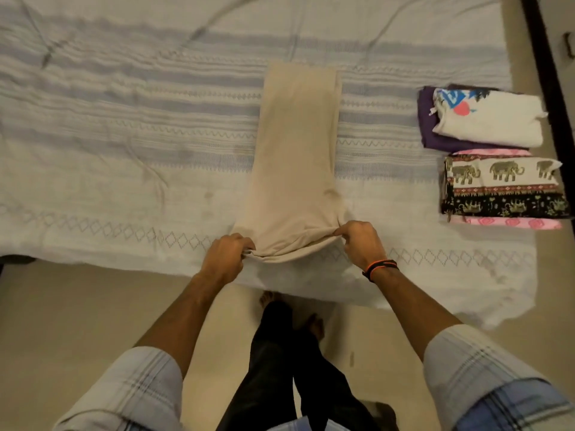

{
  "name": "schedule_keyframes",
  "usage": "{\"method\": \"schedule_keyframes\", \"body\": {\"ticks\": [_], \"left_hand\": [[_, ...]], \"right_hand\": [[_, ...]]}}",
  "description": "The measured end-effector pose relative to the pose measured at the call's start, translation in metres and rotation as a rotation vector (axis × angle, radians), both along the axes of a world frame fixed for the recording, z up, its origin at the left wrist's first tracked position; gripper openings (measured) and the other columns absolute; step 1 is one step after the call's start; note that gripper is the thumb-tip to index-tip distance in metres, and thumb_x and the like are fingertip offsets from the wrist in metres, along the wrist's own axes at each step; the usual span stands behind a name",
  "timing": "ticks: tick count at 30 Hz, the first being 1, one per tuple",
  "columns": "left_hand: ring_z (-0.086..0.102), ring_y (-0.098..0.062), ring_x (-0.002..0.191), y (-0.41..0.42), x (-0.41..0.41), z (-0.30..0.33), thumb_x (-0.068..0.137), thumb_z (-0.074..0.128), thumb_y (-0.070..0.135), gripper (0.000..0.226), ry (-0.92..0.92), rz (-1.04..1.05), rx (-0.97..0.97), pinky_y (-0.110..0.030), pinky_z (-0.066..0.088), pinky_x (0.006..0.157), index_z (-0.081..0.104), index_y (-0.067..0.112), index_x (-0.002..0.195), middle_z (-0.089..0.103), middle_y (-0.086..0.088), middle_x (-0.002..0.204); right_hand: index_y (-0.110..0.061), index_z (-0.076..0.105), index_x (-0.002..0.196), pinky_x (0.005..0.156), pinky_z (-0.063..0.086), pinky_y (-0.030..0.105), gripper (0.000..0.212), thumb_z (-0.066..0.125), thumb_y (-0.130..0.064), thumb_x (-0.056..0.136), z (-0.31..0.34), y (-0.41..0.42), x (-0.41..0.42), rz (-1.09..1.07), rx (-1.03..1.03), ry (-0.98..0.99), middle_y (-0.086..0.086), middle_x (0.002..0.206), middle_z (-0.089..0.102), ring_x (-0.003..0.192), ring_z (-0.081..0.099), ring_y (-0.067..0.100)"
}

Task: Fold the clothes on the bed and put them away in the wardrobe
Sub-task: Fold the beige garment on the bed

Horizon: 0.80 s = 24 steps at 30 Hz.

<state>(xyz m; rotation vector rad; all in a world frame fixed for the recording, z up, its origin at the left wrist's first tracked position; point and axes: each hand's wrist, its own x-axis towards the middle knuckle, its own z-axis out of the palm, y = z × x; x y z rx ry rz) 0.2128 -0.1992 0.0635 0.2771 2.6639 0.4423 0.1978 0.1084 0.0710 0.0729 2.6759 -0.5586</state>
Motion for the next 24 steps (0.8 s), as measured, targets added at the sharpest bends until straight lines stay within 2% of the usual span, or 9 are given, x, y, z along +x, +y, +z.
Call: {"method": "schedule_keyframes", "body": {"ticks": [5,8,11,14,18,20,24], "left_hand": [[0.062,-0.035,0.088,-0.008,0.018,-0.032,0.078,0.059,-0.006,0.036,-0.015,0.007,0.017,-0.039,0.049,0.073,0.072,0.016,0.103,0.068,-0.010,0.099],[0.062,-0.033,0.090,-0.010,0.019,-0.053,0.079,0.062,-0.003,0.034,-0.022,-0.015,0.001,-0.039,0.049,0.077,0.072,0.018,0.105,0.068,-0.009,0.104],[0.060,-0.032,0.097,-0.010,0.025,-0.075,0.080,0.062,0.002,0.038,-0.065,-0.046,-0.068,-0.040,0.044,0.085,0.070,0.019,0.113,0.064,-0.007,0.114],[0.057,-0.029,0.101,-0.009,0.032,-0.096,0.082,0.062,0.006,0.039,-0.111,-0.112,-0.142,-0.039,0.041,0.087,0.066,0.022,0.118,0.060,-0.006,0.120],[0.052,-0.023,0.112,-0.005,0.039,-0.105,0.082,0.069,0.014,0.046,-0.194,-0.248,-0.326,-0.037,0.039,0.096,0.059,0.028,0.124,0.052,-0.001,0.129],[0.052,-0.023,0.116,-0.002,0.043,-0.108,0.080,0.071,0.015,0.049,-0.230,-0.236,-0.351,-0.040,0.038,0.100,0.058,0.028,0.125,0.051,-0.002,0.131],[0.057,-0.025,0.100,0.011,0.048,-0.113,0.078,0.073,0.014,0.040,-0.144,-0.106,-0.127,-0.036,0.048,0.085,0.061,0.020,0.116,0.057,-0.004,0.118]], "right_hand": [[-0.017,0.076,0.111,0.086,0.054,0.039,0.037,0.063,0.001,0.081,-0.025,-0.010,0.023,0.027,0.018,-0.003,0.013,0.102,0.072,0.097,0.064,0.033],[-0.020,0.074,0.114,0.086,0.052,0.039,0.035,0.063,-0.003,0.085,-0.046,-0.018,0.029,-0.003,0.058,0.009,0.011,0.105,0.070,0.099,0.062,0.031],[-0.021,0.073,0.115,0.082,0.051,0.039,0.038,0.058,-0.001,0.087,-0.067,-0.027,0.037,0.009,0.093,-0.019,0.011,0.104,0.068,0.100,0.061,0.031],[-0.026,0.076,0.108,0.073,0.051,0.039,0.044,0.056,0.002,0.080,-0.086,-0.034,0.045,0.030,0.151,-0.027,0.011,0.098,0.065,0.092,0.061,0.034],[-0.015,0.076,0.100,0.076,0.052,0.037,0.026,0.061,-0.008,0.079,-0.094,-0.035,0.052,0.004,0.306,-0.163,0.013,0.091,0.068,0.089,0.063,0.034],[-0.013,0.076,0.095,0.077,0.054,0.036,0.023,0.062,-0.011,0.077,-0.091,-0.036,0.057,-0.127,0.269,-0.208,0.012,0.089,0.071,0.089,0.065,0.033],[-0.015,0.072,0.092,0.075,0.048,0.030,0.019,0.062,-0.011,0.077,-0.092,-0.043,0.059,-0.744,-0.086,-0.170,0.009,0.094,0.072,0.092,0.064,0.031]]}}
